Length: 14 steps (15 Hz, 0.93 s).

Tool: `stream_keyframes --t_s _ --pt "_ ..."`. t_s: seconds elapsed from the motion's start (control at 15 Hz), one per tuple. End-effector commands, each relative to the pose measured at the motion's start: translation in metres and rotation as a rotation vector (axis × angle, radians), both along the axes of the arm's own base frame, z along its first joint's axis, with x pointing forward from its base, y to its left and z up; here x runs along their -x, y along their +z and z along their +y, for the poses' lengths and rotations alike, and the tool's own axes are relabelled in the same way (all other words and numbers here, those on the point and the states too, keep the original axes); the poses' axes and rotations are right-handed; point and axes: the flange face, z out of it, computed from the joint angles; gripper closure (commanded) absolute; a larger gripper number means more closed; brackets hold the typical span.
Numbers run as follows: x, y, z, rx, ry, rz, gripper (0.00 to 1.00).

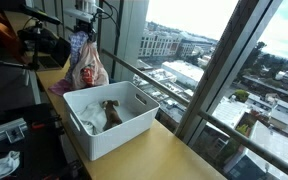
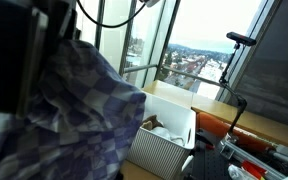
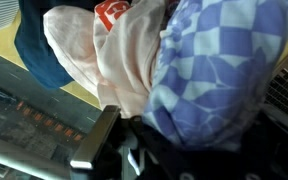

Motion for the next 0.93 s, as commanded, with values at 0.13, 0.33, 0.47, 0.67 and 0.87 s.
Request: stream_keyframes --t_s 0.13,0.33,0.47,0.67,0.87 --pt "-0.024 -0.046 -0.033 -0.02 -0.065 0.068 1.0" --pt "-0.036 -0.101 -0.074 -0.005 -0.138 0.128 1.0" --pt "-0.041 -0.134 -0.094 -0.004 -0.174 0.16 1.0" --pt "-0.045 -0.173 -0.111 0.005 -0.205 0.196 1.0" --pt "-0.045 -0.199 -0.116 0.005 -0.22 0.225 1.0"
